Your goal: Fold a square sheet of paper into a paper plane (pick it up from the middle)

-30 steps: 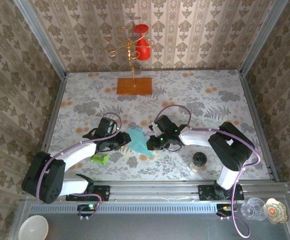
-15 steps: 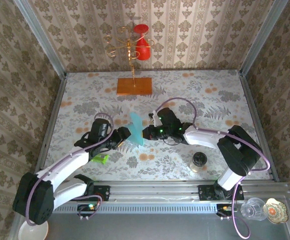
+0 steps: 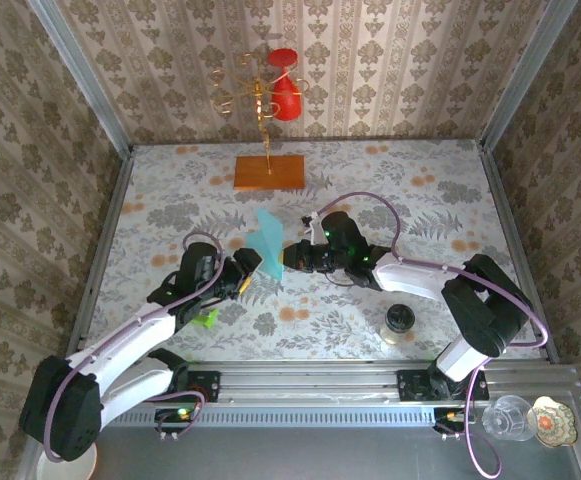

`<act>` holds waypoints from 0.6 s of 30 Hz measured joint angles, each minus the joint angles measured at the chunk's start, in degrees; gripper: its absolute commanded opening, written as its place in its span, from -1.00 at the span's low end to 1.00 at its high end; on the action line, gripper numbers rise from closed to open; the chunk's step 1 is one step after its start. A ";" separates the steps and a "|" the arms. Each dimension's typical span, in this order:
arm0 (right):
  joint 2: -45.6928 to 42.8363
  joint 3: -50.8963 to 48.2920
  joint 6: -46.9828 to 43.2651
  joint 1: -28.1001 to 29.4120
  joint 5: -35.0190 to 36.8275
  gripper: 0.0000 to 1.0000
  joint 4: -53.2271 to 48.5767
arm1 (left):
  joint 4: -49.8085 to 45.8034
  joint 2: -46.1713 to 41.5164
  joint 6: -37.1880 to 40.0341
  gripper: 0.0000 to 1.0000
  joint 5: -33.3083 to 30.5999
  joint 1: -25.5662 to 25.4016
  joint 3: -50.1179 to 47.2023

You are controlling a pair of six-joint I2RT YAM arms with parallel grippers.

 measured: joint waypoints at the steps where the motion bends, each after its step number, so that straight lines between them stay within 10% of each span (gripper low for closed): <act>1: -0.02 -0.13 0.26 -0.02 -0.07 -0.89 0.22 | 0.44 0.07 -0.42 0.20 -0.26 0.00 0.00; 18: -2.01 -1.36 3.67 -0.02 -1.40 -0.88 4.70 | 6.05 1.75 -2.75 -0.24 -1.05 1.01 0.02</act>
